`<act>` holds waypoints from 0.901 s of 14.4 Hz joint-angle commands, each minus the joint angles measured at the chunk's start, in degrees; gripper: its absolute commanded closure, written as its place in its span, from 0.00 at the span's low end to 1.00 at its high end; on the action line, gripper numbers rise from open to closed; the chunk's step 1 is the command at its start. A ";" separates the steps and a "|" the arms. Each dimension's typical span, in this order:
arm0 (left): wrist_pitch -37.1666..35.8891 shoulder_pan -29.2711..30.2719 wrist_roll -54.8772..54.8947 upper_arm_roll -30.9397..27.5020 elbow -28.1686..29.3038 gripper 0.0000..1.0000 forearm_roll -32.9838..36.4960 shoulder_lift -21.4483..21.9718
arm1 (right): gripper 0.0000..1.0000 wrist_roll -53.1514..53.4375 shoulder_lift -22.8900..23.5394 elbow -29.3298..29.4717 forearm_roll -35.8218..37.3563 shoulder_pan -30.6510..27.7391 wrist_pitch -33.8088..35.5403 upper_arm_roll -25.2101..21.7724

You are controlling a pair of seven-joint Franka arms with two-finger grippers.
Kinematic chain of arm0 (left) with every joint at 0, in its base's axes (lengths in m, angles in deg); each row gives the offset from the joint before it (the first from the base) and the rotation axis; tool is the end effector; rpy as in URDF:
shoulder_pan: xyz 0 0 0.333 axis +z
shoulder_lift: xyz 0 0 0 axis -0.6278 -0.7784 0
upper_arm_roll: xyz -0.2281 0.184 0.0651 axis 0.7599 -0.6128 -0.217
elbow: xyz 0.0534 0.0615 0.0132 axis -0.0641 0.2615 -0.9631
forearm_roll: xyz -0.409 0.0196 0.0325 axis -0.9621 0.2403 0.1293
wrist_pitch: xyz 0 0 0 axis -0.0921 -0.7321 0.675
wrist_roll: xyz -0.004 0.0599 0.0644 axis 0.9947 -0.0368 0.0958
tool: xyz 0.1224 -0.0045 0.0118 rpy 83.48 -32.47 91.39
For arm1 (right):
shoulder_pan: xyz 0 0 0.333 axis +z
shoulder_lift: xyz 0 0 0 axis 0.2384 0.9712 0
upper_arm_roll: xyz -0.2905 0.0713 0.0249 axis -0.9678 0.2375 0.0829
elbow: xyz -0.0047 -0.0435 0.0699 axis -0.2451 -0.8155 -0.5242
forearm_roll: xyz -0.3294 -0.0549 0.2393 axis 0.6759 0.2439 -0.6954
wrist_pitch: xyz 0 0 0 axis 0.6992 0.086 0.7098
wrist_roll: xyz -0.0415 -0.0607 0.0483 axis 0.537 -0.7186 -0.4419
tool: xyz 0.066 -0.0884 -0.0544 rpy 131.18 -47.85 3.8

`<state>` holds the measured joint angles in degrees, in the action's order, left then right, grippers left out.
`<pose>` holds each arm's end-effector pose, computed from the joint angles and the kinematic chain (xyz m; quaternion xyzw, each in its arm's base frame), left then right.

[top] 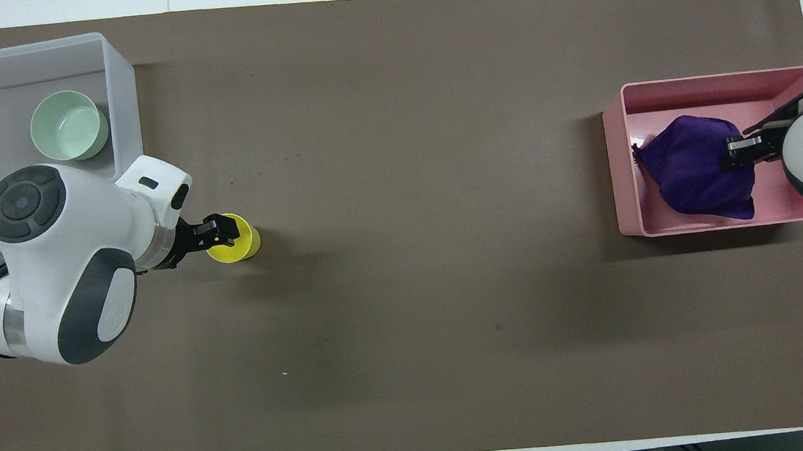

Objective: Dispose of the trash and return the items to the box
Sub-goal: 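Grasp the yellow cup with the left gripper while the right gripper releases the cloth, then carry the yellow cup with the left gripper into the clear box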

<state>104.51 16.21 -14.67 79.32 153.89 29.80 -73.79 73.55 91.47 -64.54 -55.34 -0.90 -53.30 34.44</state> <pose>0.4834 -0.1932 0.3456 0.9956 0.0861 -0.0361 0.0120 0.5667 -0.1163 0.3615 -0.9981 0.0037 0.0476 0.0386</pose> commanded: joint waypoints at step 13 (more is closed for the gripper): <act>-4.14 3.51 0.06 -0.47 -18.54 1.00 0.71 -7.99 | 0.00 7.19 -4.02 8.23 -0.68 8.96 12.73 1.34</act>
<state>109.94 19.04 -15.15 78.77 145.82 29.84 -78.67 77.57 88.91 -57.22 -55.49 6.17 -42.70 35.62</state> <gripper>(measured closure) 0.982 0.000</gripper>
